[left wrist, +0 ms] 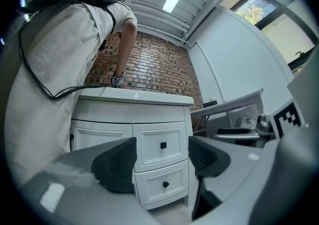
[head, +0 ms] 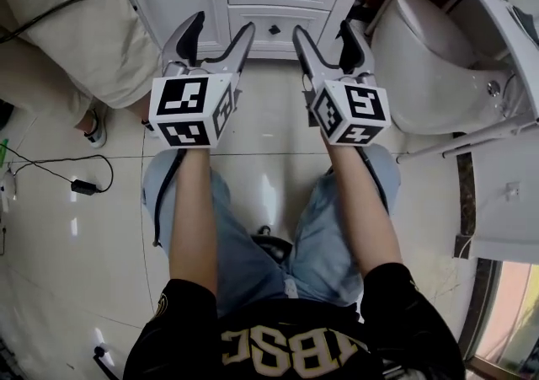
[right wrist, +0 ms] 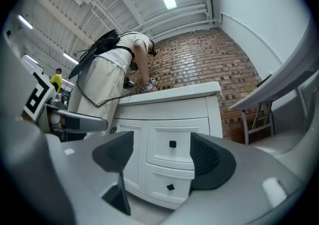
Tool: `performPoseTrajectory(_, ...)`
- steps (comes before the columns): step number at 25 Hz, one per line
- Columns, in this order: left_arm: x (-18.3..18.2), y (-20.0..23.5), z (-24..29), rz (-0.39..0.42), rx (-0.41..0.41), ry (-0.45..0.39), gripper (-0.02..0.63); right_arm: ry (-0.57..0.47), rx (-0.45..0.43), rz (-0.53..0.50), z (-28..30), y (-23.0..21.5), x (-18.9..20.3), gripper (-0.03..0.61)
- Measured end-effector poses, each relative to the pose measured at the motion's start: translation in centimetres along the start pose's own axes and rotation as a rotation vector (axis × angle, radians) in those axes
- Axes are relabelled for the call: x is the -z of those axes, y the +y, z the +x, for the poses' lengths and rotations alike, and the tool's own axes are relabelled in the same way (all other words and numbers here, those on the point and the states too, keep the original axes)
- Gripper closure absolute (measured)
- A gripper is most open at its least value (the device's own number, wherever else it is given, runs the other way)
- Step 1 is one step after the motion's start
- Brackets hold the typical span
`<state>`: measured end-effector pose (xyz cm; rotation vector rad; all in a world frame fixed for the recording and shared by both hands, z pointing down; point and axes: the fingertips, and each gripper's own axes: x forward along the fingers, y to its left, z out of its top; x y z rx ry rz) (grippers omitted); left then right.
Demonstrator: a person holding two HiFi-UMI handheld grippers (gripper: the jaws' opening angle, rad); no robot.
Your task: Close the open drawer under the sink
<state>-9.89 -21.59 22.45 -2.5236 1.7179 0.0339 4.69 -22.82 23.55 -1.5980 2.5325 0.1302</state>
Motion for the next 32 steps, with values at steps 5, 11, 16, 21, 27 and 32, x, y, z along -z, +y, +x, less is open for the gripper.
performPoseTrajectory(5,0.1,0.2,-0.3,0.011,-0.056,-0.044,0.333,0.012,0.063,0.012,-2.2,-1.1,0.8,0.230)
performPoseTrajectory(11,1.5,-1.4,-1.1,0.031,-0.070,-0.021,0.305,-0.011,0.069,-0.071,-2.7,-1.7,-0.9,0.232)
performPoseTrajectory(16,1.3,-1.7,-0.8,0.033,-0.067,-0.032,0.305,0.011,0.030,-0.077,-2.0,-0.4,-0.1,0.233)
performPoseTrajectory(21,1.7,-1.9,-0.4,0.025,-0.065,-0.029,0.305,0.012,0.013,-0.067,-1.6,0.2,0.2,0.235)
performPoseTrajectory(27,1.8,-2.4,0.2,0.013,-0.057,-0.033,0.305,0.009,0.010,-0.054,-1.3,0.2,0.2,0.236)
performPoseTrajectory(32,2.1,-3.5,0.8,0.006,-0.041,-0.032,0.305,0.008,0.008,-0.043,-1.5,0.0,0.2,0.236)
